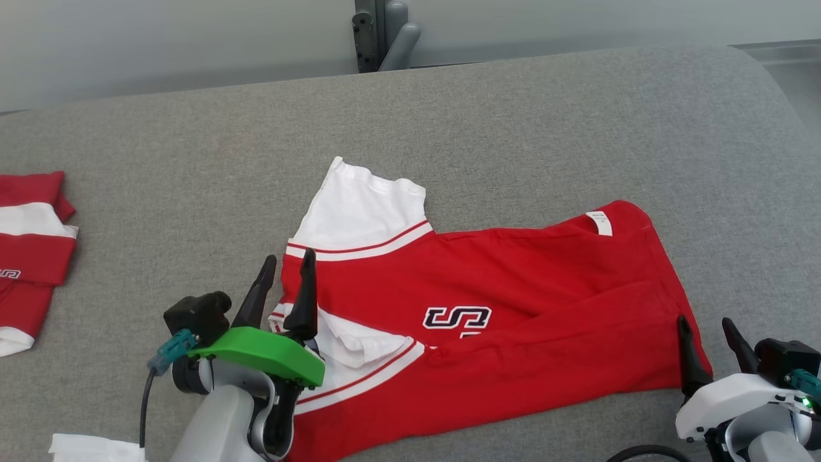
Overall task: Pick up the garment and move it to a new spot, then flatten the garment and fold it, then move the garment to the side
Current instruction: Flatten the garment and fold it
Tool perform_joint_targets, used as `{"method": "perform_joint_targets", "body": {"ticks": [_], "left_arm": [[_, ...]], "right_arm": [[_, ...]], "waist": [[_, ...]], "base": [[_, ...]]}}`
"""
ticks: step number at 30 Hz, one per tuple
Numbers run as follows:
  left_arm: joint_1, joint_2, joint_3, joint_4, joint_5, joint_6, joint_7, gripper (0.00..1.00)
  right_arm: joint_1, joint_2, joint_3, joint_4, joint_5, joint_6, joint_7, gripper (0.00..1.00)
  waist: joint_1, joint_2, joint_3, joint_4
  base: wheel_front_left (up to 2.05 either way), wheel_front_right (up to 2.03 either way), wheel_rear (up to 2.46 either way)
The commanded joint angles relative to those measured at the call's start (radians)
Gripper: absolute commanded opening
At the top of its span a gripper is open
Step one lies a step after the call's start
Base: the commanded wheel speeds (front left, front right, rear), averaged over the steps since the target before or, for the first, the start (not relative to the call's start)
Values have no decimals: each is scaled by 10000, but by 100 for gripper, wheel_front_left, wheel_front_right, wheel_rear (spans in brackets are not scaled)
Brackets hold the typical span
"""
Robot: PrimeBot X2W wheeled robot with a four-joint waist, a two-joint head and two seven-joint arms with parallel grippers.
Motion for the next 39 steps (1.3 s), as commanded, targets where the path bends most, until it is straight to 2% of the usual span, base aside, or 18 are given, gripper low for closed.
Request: {"method": "perform_joint_targets", "body": {"ticks": [1,6,10,16,30,33,34,39], "left_arm": [[22,40,-3,-38,321,-35,11,100],[626,40,-124,-243,1311,-35,11,100],[1367,41,-618,-560,1678,-36,11,100],[2118,44,-1554,-478,1710,-34,8,100],[1751,41,-1874,-124,1830,-26,8,100],[1696,43,-1908,42,1743,-26,8,32],[1672,41,-1956,66,1751,-26,8,1],[1463,43,-1959,-100,1942,-26,8,0]], "right_arm": [[-26,34,-26,40,4,-19,-24,100],[-37,140,-80,72,-63,-19,-24,100],[62,165,-133,104,-70,-19,-24,100],[142,174,-135,124,-71,-19,-26,100],[23,95,-65,54,-37,-19,-24,100],[8,101,-78,62,-39,-19,-24,100],[-5,106,-83,60,-38,-19,-24,100],[-63,120,-135,36,-32,-19,-24,100]], "waist": [[0,-1,-11,-8],[0,-1,-92,-9],[0,-1,-212,77],[0,-1,-295,174],[0,-1,-155,-185],[0,-1,-123,-253],[0,-1,-109,-269],[0,-1,-46,-285]], "base": [[0,0,0],[0,0,0],[0,0,0],[0,0,0],[0,0,0],[0,0,0],[0,0,0],[0,0,0]]}}
